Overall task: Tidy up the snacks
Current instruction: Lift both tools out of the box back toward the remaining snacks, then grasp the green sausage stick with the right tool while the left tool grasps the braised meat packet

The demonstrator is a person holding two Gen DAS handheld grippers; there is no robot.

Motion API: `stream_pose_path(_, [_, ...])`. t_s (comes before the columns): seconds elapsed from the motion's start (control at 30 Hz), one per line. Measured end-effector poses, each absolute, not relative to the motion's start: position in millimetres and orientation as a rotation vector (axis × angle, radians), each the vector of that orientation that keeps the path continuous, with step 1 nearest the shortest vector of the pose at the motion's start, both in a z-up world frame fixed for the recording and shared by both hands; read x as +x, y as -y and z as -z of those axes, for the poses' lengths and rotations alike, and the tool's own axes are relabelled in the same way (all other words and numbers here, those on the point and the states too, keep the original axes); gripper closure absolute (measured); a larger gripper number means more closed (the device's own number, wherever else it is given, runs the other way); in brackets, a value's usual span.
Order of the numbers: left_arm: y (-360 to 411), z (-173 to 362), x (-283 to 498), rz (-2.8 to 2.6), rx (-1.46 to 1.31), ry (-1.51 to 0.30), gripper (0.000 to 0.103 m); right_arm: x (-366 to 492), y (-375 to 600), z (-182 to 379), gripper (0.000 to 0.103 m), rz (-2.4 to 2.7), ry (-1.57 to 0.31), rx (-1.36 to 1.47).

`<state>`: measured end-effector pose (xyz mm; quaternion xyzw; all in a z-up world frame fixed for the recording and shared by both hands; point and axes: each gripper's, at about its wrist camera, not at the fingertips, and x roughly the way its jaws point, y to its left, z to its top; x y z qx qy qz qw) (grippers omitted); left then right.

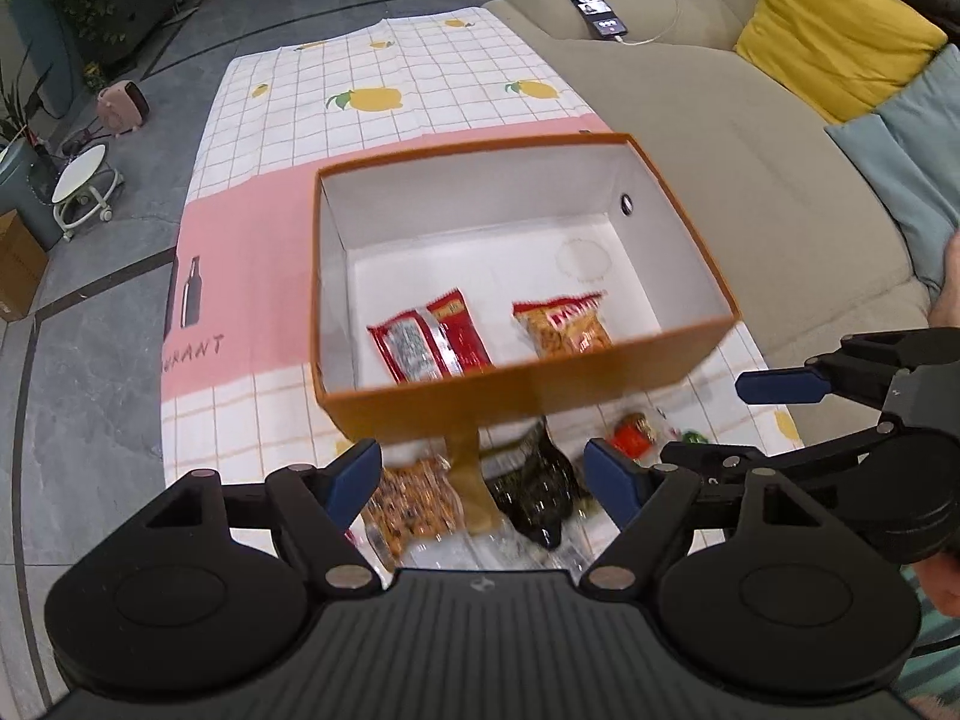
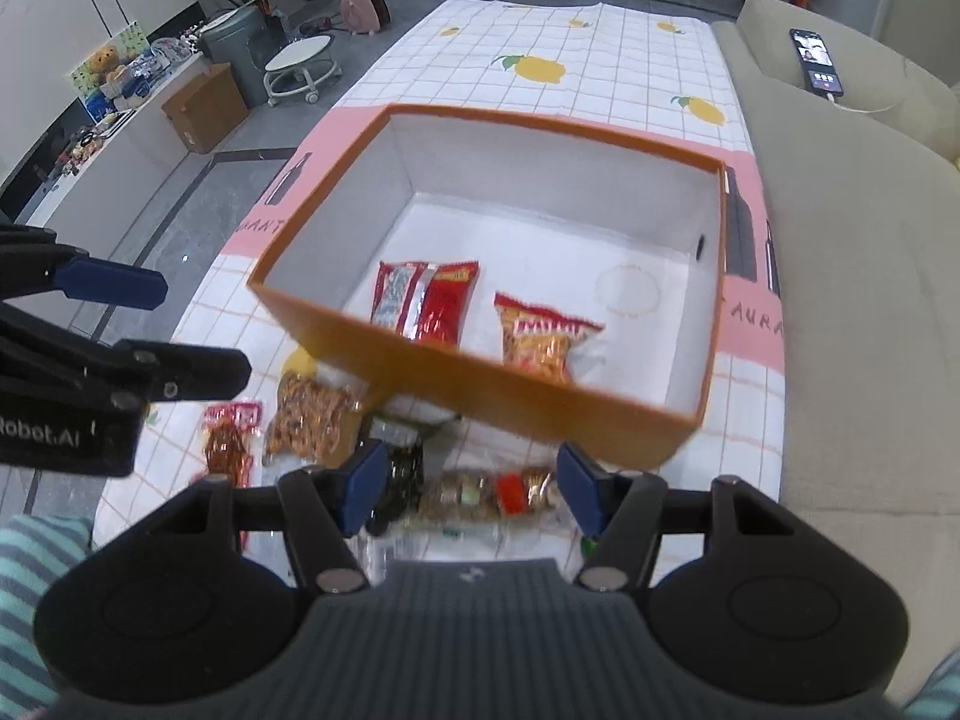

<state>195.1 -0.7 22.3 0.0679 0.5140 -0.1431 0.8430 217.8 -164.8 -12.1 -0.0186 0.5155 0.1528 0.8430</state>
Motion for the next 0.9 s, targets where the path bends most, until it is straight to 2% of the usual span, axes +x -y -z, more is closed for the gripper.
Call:
stream_pose_path(0.5, [-40.0, 57.1, 125.6, 0.255, -0.057, -1.161, 0.016, 129.7, 169.5, 90.0, 0.042, -0.210, -1.004, -0.068])
stream_pose_path(0.7, [-80.8, 84.5, 121.7, 0.146, -0.169, -1.228, 0.016, 131.7, 181.5, 115.1, 0.042, -0.158, -1.049, -0.090])
stream_pose_path(0.9, [-104.9, 97.6, 135.6, 0.024, -0.227, -1.215, 0.015, 146.9, 191.8, 119.8, 0.042, -0.140, -1.033, -0.080])
